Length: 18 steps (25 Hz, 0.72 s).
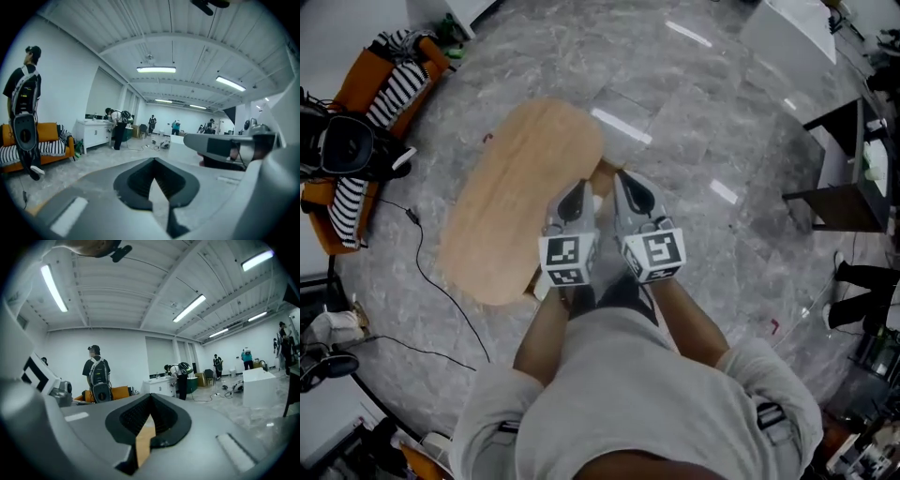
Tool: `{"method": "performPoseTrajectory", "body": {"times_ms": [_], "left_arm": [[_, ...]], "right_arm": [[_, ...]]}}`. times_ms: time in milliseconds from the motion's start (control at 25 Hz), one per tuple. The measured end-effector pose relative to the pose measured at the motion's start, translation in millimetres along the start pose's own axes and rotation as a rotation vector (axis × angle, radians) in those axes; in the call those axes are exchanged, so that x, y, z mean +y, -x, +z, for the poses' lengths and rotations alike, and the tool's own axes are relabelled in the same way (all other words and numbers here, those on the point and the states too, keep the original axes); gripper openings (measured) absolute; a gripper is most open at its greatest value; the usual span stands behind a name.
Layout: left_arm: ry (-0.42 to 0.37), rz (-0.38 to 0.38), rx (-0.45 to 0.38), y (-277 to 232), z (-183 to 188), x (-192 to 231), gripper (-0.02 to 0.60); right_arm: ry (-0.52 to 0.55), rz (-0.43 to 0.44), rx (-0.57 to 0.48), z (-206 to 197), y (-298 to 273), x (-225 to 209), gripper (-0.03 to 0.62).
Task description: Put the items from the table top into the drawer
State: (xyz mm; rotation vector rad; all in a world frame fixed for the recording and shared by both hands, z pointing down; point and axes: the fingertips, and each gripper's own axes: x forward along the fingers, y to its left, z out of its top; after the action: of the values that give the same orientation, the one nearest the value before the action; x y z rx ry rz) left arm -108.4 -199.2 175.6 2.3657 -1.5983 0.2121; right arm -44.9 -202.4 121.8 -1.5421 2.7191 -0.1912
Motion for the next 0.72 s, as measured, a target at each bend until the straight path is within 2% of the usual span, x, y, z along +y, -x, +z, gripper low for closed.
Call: {"method": "performPoseTrajectory", "body": {"times_ms": [120, 320, 560, 720], "left_arm": [[-0.032, 0.001, -0.057, 8, 22, -7, 0.02], [-0.055, 0.024, -0.123, 23, 52, -18, 0.02], [-0.078, 0.032, -0.17, 31, 71, -36, 0.02], [-0.082, 0.032, -0.171, 39, 68, -41, 0.02]], "right_arm": [[0.072, 0.01, -0.031, 20, 4, 1, 0.006], [0.122, 0.017, -0.067, 46, 12, 3, 0.006], [0.128, 0.035, -0.093, 60, 23, 4, 0.006], [0.118, 0.031, -0.09, 56, 33, 8, 0.006]]}}
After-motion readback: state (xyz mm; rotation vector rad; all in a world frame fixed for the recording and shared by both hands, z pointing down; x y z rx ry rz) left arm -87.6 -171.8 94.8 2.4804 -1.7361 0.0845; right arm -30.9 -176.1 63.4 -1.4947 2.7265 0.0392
